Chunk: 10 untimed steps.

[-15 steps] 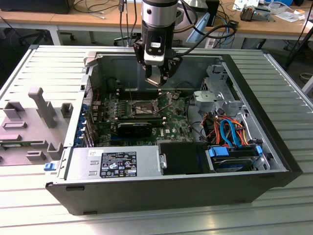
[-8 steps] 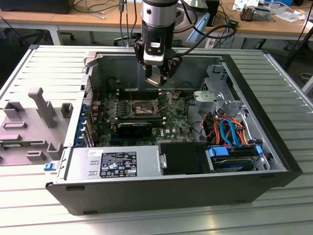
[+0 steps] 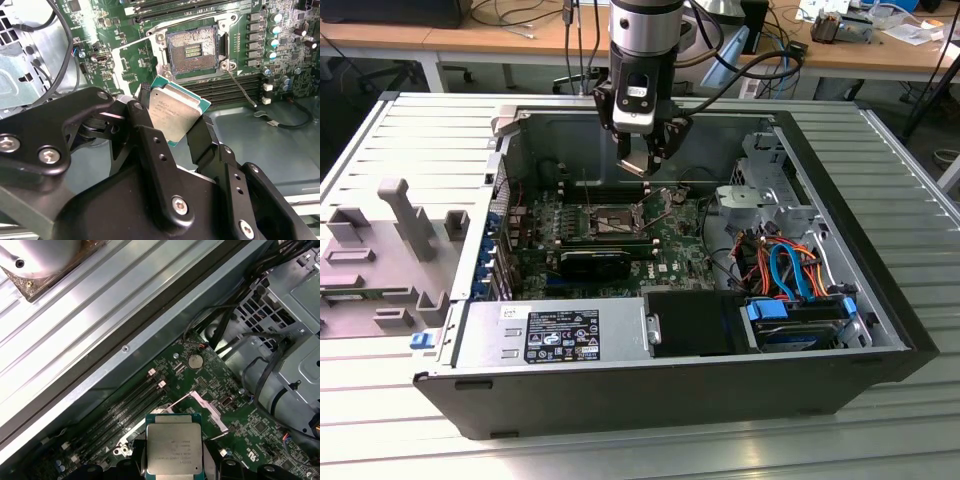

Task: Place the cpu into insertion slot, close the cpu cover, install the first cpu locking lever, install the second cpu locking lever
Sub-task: 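Place the cpu into insertion slot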

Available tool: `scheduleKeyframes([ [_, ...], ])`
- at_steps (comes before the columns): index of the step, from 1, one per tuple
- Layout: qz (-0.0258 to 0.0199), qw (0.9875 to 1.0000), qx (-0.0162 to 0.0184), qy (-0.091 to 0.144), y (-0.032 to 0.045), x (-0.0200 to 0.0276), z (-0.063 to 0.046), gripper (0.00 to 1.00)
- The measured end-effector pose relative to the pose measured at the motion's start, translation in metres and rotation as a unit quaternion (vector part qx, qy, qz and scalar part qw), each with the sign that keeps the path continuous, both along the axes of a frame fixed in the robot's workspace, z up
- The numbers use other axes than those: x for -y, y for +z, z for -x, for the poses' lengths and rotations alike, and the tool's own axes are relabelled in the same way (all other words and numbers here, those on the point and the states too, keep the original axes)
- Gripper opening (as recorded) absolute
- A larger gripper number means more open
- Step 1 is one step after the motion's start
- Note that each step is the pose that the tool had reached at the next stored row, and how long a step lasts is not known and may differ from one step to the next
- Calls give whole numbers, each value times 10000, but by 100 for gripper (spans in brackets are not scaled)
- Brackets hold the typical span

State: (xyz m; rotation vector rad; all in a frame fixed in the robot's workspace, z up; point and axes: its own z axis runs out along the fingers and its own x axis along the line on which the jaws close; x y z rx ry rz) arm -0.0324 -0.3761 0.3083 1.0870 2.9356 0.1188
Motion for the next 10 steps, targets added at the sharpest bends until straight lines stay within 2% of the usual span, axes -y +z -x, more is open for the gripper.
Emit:
scheduleKeyframes([
  [10,0,10000,0,-100,0,0,0,54],
])
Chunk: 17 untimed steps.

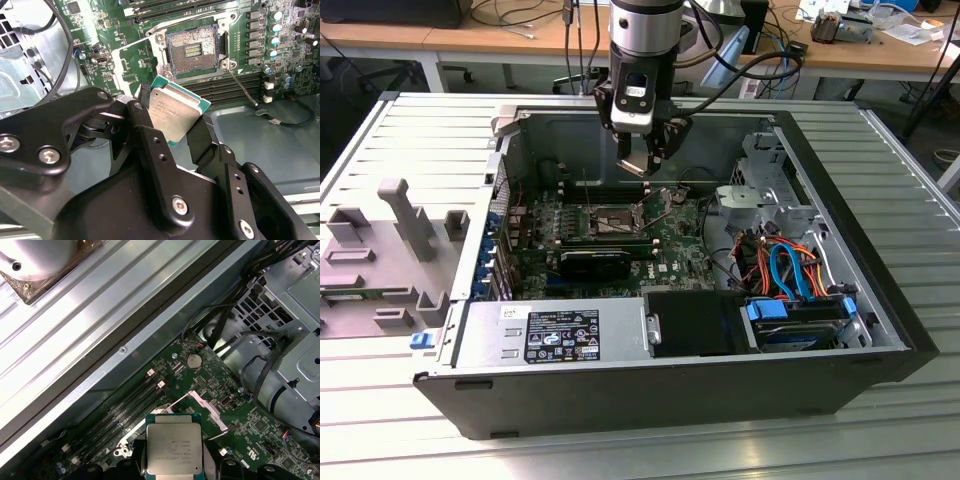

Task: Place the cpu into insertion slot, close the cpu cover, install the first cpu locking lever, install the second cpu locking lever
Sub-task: 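Place the cpu into insertion slot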

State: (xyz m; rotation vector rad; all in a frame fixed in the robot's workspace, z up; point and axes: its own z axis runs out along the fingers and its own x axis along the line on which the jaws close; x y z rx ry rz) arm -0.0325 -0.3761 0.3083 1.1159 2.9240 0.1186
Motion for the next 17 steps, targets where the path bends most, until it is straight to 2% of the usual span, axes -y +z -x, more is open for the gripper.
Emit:
scheduleKeyframes([
  [17,2,9998,0,-223,0,0,0,54],
])
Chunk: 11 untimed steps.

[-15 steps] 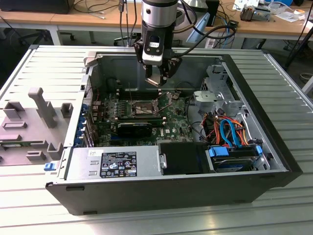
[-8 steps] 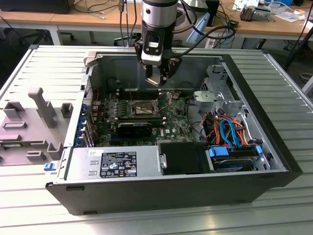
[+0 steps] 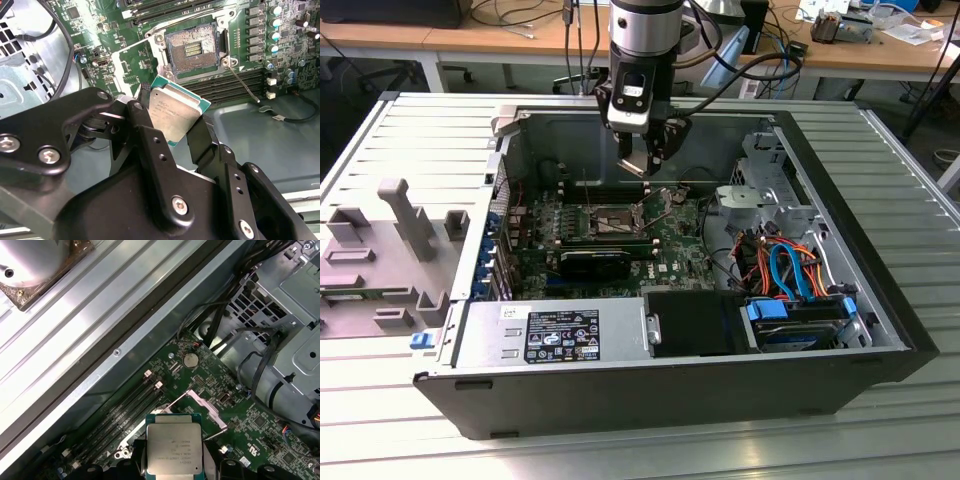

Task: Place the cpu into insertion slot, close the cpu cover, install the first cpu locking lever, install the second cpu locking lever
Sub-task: 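Place the cpu into insertion slot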

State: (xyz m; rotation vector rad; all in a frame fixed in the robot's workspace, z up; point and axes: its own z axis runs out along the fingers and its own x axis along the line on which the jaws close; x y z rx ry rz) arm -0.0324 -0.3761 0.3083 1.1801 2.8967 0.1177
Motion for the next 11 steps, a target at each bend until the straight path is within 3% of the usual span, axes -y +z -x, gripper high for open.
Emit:
scheduleKeyframes([
  [11,0,9999,0,-128,0,0,0,54],
])
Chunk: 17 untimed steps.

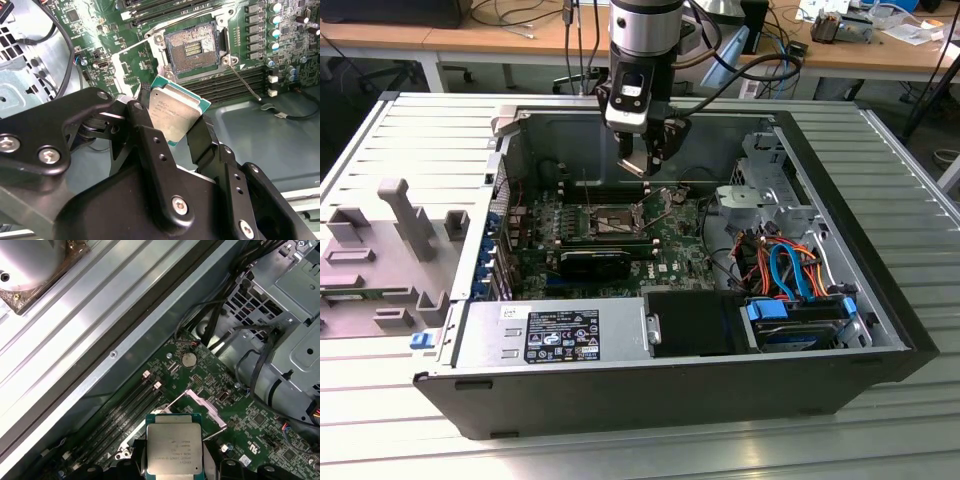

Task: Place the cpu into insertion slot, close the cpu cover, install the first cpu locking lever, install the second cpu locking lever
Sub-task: 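Place the cpu into insertion slot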

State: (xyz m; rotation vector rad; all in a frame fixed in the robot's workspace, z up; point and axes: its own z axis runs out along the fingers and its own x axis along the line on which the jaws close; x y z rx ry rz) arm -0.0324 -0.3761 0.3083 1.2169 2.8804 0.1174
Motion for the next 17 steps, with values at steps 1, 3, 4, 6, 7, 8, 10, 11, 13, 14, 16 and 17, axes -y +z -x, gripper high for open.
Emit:
scheduleKeyframes([
  [1,0,10000,0,-14,0,0,0,54],
  [3,0,10000,0,-42,0,0,0,54],
  [4,0,10000,0,-63,0,0,0,54],
  [6,0,10000,0,-97,0,0,0,54],
  [7,0,9999,0,-109,0,0,0,54],
  [8,0,9999,0,-116,0,0,0,54],
  [10,0,9999,0,-132,0,0,0,54],
  [11,0,9999,0,-138,0,0,0,54],
  [13,0,9999,0,-161,0,0,0,54],
  [14,0,9998,0,-174,0,0,0,54],
  [16,0,9998,0,-189,0,0,0,54],
  [17,0,9998,0,-206,0,0,0,54],
])
